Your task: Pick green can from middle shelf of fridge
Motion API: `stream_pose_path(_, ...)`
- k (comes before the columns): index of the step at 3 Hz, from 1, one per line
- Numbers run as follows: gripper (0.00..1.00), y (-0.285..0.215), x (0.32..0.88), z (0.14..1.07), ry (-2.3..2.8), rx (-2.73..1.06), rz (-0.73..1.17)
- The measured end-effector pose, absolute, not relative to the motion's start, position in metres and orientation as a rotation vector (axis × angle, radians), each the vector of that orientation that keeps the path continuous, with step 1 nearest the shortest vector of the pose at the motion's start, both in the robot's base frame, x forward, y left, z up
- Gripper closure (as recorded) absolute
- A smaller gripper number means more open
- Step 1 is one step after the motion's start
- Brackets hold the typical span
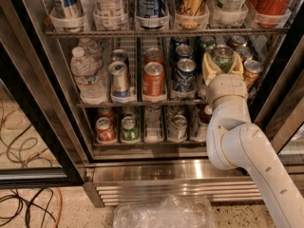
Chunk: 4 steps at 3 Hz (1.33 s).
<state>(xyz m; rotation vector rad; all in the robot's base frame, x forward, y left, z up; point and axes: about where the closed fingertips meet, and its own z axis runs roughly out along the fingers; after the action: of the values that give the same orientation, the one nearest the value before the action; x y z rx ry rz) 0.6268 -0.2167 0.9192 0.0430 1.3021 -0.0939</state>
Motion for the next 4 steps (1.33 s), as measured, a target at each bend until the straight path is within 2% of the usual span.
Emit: stream_pose_path(4, 1.00, -0.209, 0.512, 0.864, 1.367, -0.272, -0.058)
